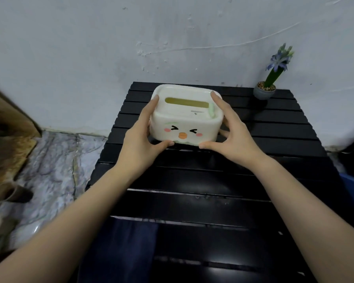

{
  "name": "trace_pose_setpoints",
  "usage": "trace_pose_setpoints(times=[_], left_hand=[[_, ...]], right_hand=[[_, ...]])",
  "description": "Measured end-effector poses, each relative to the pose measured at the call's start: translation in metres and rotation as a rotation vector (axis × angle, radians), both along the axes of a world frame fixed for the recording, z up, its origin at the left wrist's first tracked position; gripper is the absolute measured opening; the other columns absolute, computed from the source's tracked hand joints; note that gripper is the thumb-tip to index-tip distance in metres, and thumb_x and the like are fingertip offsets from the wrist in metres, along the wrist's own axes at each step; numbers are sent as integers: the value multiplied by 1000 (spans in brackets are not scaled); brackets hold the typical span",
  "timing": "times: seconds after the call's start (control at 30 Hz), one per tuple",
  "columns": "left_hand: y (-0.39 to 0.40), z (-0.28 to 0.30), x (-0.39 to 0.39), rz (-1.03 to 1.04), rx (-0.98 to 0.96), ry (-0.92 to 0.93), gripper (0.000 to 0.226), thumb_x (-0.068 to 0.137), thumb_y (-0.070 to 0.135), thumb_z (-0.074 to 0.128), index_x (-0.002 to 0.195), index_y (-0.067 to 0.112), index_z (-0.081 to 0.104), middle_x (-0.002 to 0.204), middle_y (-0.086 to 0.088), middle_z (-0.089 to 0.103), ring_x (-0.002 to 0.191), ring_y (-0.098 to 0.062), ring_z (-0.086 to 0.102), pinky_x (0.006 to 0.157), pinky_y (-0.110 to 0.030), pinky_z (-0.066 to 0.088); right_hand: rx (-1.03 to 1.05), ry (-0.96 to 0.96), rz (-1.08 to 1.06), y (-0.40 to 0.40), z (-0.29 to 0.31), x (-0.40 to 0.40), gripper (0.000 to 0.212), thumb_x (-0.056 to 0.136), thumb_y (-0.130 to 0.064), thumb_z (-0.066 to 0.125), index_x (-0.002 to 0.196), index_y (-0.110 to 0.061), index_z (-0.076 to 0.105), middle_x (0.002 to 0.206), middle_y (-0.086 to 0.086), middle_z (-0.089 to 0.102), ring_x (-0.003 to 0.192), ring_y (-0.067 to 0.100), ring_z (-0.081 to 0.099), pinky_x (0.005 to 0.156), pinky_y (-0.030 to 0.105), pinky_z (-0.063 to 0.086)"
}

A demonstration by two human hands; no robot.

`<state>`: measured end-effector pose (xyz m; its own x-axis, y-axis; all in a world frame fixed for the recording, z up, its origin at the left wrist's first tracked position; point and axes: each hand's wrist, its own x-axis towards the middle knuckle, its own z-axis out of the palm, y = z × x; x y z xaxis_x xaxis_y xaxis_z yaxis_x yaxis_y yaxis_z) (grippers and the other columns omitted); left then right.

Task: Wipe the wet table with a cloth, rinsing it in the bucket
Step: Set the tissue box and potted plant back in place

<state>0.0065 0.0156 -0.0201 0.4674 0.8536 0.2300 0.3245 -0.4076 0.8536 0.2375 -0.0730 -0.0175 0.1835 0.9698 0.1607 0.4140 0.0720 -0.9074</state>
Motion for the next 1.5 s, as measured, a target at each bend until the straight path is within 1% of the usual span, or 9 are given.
trace_pose_setpoints(times=[0.13,0.33,0.57,0.7,0.8,1.03,1.17,1.4,1.5], left_hand=[[-2,-8,-3,-16,-11,31,104,71,17,86,147,51,24,123,28,57,117,1,58,102,-30,49],[-4,-18,-6,0,8,56,103,73,15,84,149,47,22,117,32,55,113,2,59,96,-19,48],[-4,-17,-8,-3,-3,65,108,72,18,86,150,48,17,125,32,52,118,3,56,102,-26,47],[-5,-14,-12,32,46,64,106,75,38,82,153,38,12,149,16,40,133,-5,44,109,-41,43],[-18,-1,-11,187,132,74,96,80,53,73,153,26,17,154,6,33,138,-13,37,112,-45,38],[-59,37,30,122,451,-89,34,90,23,68,121,14,57,114,8,58,100,-16,57,85,-37,49],[-77,38,75,-116,546,-74,16,92,16,65,107,12,64,98,5,62,88,-15,57,79,-31,48],[-67,-20,139,-432,496,264,30,98,26,52,127,18,59,134,2,56,124,-18,51,102,-36,45],[-65,-37,149,-500,466,395,45,101,36,47,144,22,45,155,-2,37,145,-21,32,119,-35,29]], right_hand=[[-42,-7,13,-1,-9,1,116,68,-6,89,151,-52,24,153,-14,30,141,4,35,112,42,43],[-60,-43,38,5,-11,5,117,68,-7,90,151,-52,21,154,-13,30,142,7,35,113,42,41],[-72,-110,44,7,-4,7,123,64,-17,93,150,-56,15,156,-17,29,142,10,34,114,45,39],[-65,-160,-1,4,3,8,124,59,-39,95,149,-59,12,159,-14,24,147,10,27,119,51,29],[-17,-163,-75,-5,11,12,111,67,-50,87,150,-57,14,158,-18,22,148,9,24,121,47,26],[199,-262,-447,-26,18,45,46,97,-40,59,141,-34,47,131,-8,53,118,6,52,99,24,44],[133,-473,-568,-17,8,82,35,97,-32,56,131,-26,56,120,-5,56,114,16,51,98,39,47],[-305,-699,-587,32,-11,134,51,96,-45,52,145,-38,39,145,15,35,125,39,40,107,50,37],[-457,-685,-556,55,-14,152,56,99,-49,47,151,-43,27,158,24,14,139,47,25,113,54,29]])
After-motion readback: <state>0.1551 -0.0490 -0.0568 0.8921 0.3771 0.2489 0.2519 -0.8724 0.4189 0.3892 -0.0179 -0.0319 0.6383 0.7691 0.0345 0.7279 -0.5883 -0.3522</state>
